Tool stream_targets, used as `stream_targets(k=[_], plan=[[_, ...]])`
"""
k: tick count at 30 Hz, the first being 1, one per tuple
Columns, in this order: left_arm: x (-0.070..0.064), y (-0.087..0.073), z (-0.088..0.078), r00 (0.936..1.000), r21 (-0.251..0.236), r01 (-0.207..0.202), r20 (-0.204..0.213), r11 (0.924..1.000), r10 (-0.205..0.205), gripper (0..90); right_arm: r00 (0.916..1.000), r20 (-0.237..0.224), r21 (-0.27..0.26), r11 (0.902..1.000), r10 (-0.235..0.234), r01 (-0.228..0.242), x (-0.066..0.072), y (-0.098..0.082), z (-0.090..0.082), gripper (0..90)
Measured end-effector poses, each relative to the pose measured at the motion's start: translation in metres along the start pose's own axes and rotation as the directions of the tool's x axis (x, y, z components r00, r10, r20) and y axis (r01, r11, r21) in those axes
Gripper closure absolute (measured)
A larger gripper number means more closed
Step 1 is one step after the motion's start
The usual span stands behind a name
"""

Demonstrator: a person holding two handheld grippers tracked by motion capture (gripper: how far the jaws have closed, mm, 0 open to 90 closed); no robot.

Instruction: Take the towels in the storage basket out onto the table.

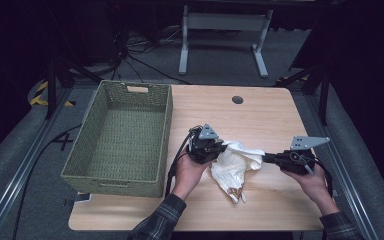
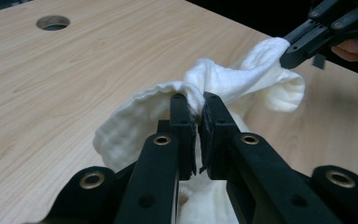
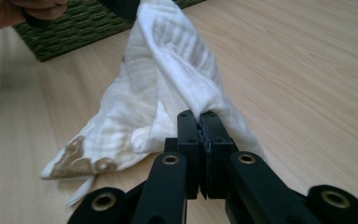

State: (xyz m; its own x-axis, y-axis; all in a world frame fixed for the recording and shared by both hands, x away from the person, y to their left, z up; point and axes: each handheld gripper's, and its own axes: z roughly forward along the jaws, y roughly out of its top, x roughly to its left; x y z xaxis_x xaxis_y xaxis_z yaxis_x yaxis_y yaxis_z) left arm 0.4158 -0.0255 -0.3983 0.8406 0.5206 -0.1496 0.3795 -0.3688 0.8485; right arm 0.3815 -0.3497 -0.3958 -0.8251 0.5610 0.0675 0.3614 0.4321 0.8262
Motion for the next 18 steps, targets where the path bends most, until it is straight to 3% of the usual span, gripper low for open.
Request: stream_targets(k=[4,6,12,14,18], plan=[[0.016,-0.004,0.016,0.9995,0.046,0.006,-0.031,0.9989,-0.005,84.3,0.9998,-0.001,-0.002,0.9998,0.02,-0.02,-0.017,0.004,0.012,88.0],[0.021,-0.005,0.021,0.9993,0.057,0.009,-0.038,0.9983,-0.007,84.3,0.9998,0.007,0.023,0.9996,0.018,-0.019,-0.021,0.005,0.019,88.0],[0.03,-0.006,0.033,0.9983,0.084,0.014,-0.058,0.9963,-0.009,83.7,0.9995,0.021,0.037,0.999,0.024,-0.024,-0.034,0.008,0.032,88.0],[0.031,-0.007,0.035,0.9977,0.089,0.015,-0.068,0.9959,-0.009,80.2,0.9989,0.029,0.034,0.9988,0.035,-0.036,-0.04,0.007,0.036,87.6],[0.031,-0.008,0.033,0.9979,0.106,0.016,-0.064,0.9943,-0.009,70.0,0.9973,0.053,0.038,0.9979,0.051,-0.053,-0.046,0.003,0.039,78.2]])
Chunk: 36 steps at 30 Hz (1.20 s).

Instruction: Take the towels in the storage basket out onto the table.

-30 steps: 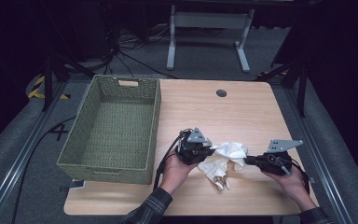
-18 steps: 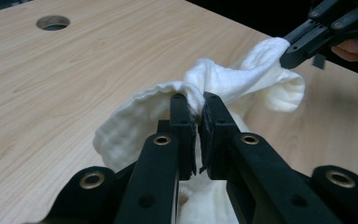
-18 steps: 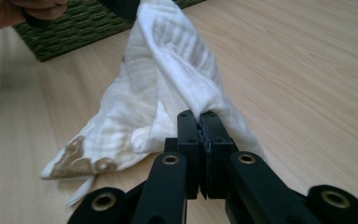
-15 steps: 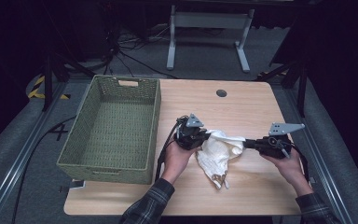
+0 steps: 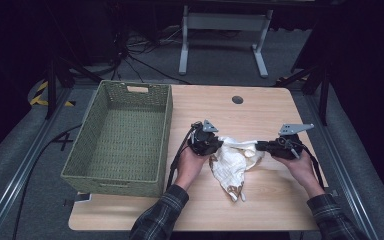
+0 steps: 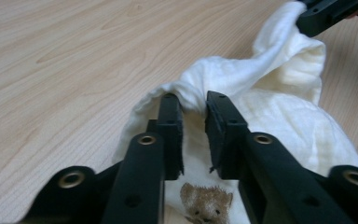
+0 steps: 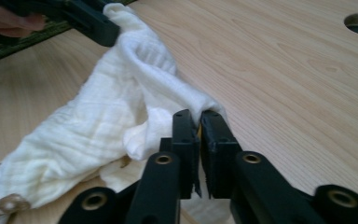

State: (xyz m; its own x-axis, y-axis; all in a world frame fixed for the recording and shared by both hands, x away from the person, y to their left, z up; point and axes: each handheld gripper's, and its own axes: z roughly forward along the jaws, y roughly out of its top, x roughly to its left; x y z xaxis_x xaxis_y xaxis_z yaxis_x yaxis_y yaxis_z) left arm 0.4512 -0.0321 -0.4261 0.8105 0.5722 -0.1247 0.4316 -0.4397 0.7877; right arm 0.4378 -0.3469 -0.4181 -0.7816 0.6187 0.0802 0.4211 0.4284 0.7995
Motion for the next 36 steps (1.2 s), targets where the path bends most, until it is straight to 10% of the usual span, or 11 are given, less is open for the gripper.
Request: stream_targets(k=[6,17,36], plan=[[-0.009,-0.001,-0.012,0.9999,-0.002,-0.011,0.008,0.9999,0.011,51.5,0.9997,0.025,-0.037,0.9993,0.0,0.001,0.001,0.0,-0.014,66.8],[-0.044,-0.013,-0.029,0.9939,0.006,-0.072,0.084,0.9974,0.071,46.9,1.0,0.004,-0.057,0.9983,-0.001,0.001,0.018,-0.001,-0.031,60.6],[-0.105,-0.045,-0.001,0.9694,0.107,-0.164,0.201,0.9806,0.141,43.6,0.991,-0.101,0.072,0.9928,-0.088,0.096,0.056,-0.019,0.001,65.3]])
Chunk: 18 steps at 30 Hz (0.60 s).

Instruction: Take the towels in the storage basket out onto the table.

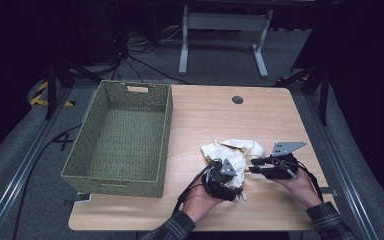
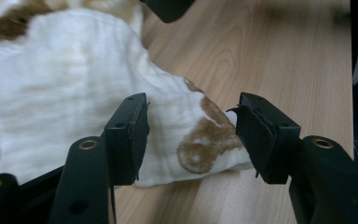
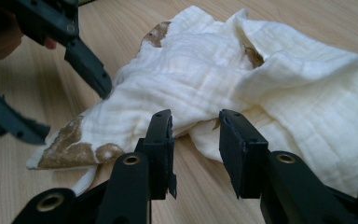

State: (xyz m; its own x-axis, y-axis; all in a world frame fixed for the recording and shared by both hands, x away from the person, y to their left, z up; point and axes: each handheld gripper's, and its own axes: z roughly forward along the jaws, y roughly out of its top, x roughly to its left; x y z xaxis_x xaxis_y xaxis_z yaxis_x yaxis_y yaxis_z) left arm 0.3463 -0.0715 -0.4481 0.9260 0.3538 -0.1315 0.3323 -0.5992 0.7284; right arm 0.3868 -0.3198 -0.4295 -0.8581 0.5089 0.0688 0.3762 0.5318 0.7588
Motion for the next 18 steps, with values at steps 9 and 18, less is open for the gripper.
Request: stream_targets(k=[9,18], plan=[[0.002,-0.003,0.012,0.9959,0.079,-0.058,-0.065,0.9952,0.063,66.4,0.9999,-0.005,0.027,0.9996,-0.011,0.011,-0.005,-0.003,0.009,67.3],[0.014,0.0,-0.01,0.9997,-0.014,0.008,-0.024,0.9999,-0.008,86.6,0.9999,0.005,0.05,0.9987,-0.011,0.011,-0.007,-0.005,0.013,68.0]])
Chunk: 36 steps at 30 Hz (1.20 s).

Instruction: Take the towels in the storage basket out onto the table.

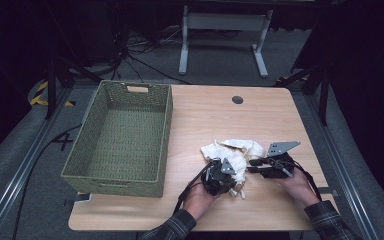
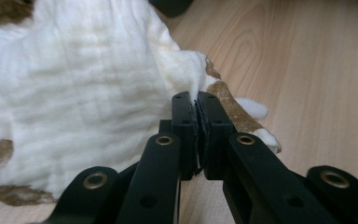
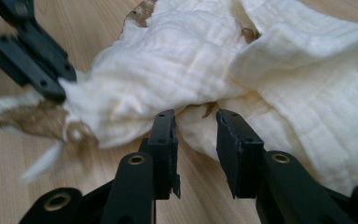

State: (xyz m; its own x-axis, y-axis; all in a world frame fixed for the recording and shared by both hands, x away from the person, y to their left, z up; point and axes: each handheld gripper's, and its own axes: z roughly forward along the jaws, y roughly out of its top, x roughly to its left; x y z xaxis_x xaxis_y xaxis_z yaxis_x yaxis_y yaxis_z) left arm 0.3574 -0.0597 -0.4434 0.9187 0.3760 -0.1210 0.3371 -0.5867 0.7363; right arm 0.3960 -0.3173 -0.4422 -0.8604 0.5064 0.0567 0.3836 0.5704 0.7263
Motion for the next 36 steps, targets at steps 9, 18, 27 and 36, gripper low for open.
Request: stream_targets(k=[9,18,27,36], plan=[[0.02,0.0,-0.028,0.9958,-0.139,0.09,-0.006,0.9862,-0.091,86.7,0.9993,0.013,0.02,0.9992,-0.036,0.035,0.003,0.004,0.012,65.8],[0.027,0.0,-0.037,0.994,-0.172,0.103,-0.021,0.9797,-0.108,86.7,0.9991,0.004,0.051,0.9978,-0.043,0.043,0.004,0.011,0.023,85.5],[0.041,-0.005,-0.052,0.9845,-0.206,0.142,-0.073,0.9682,-0.16,86.7,0.9999,-0.007,-0.006,0.9999,-0.012,0.012,-0.006,0.003,-0.018,88.5],[0.057,-0.016,-0.037,0.9665,-0.094,0.186,-0.162,0.978,-0.2,86.5,0.9987,0.033,0.016,0.9991,0.038,-0.038,-0.025,-0.009,-0.031,86.4]])
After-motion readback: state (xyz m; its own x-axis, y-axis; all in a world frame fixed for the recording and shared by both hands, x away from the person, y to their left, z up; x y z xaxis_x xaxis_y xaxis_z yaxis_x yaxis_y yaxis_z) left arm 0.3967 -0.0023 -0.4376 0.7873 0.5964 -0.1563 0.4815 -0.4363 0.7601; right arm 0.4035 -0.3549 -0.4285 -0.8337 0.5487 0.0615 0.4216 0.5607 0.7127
